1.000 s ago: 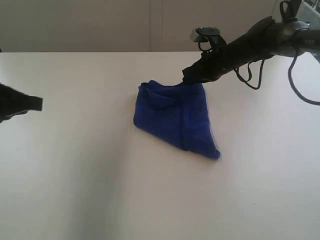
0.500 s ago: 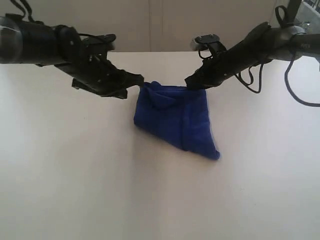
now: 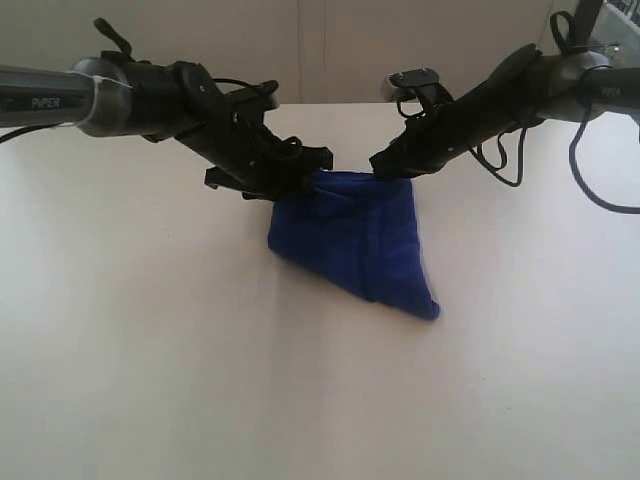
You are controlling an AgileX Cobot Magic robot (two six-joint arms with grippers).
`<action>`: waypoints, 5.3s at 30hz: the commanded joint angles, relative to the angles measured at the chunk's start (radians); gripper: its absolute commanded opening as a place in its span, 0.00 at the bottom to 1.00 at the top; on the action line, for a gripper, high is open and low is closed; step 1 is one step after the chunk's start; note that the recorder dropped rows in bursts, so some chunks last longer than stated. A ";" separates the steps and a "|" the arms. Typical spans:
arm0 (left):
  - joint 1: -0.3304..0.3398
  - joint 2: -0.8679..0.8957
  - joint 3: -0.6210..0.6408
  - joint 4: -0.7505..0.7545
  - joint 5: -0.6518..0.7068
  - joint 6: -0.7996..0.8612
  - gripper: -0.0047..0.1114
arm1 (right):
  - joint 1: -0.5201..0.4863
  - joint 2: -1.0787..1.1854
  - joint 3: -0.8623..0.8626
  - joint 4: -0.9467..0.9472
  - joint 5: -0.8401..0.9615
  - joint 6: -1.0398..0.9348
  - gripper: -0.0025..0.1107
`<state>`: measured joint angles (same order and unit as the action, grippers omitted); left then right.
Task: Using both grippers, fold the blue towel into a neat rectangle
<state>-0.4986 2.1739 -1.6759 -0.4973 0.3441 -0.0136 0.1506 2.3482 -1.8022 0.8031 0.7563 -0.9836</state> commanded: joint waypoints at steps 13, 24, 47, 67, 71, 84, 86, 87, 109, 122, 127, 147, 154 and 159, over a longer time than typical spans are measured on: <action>-0.044 0.067 -0.011 -0.049 -0.046 0.014 0.48 | -0.005 -0.003 0.001 0.007 -0.004 0.004 0.02; -0.044 0.063 -0.013 -0.053 -0.090 0.014 0.43 | -0.005 -0.003 0.001 0.008 -0.004 0.004 0.02; 0.019 -0.132 -0.013 0.044 0.153 0.227 0.04 | -0.013 -0.036 0.001 -0.025 0.011 0.046 0.02; 0.057 -0.852 0.485 0.514 0.265 0.088 0.04 | -0.031 -0.775 0.599 -0.257 -0.138 0.308 0.02; 0.057 -1.017 0.562 0.514 0.262 0.088 0.04 | -0.031 -0.978 0.707 -0.257 -0.125 0.315 0.02; 0.057 -1.367 0.634 0.503 0.391 0.088 0.04 | -0.031 -1.568 0.927 -0.441 -0.126 0.600 0.02; 0.057 -1.384 0.634 0.503 0.390 0.080 0.04 | -0.031 -1.631 0.935 -0.561 -0.126 0.734 0.02; 0.057 -1.384 0.634 0.515 0.390 0.068 0.04 | -0.031 -1.650 0.935 -0.603 -0.128 0.782 0.02; 0.057 -1.553 0.687 0.788 0.505 -0.294 0.04 | -0.031 -1.939 0.931 -0.792 -0.048 1.018 0.02; 0.061 -1.143 0.687 0.890 0.335 -0.329 0.04 | -0.033 -1.380 0.952 -0.925 -0.283 1.061 0.02; 0.163 -0.866 0.687 0.998 0.152 -0.434 0.04 | -0.045 -1.014 0.952 -1.067 -0.503 1.105 0.02; 0.347 -0.437 0.682 1.011 -0.388 -0.345 0.04 | -0.143 -0.578 0.860 -1.065 -0.845 1.095 0.02; 0.347 -0.646 0.677 1.008 -0.174 -0.348 0.04 | -0.140 -0.792 0.895 -1.065 -0.664 1.095 0.02; 0.347 -0.887 0.728 0.968 -0.036 -0.350 0.04 | -0.139 -1.097 1.010 -1.065 -0.639 1.098 0.02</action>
<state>-0.1540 1.4027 -0.9814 0.4926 0.2290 -0.3565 0.0165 1.4067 -0.8493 -0.2534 0.0934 0.1135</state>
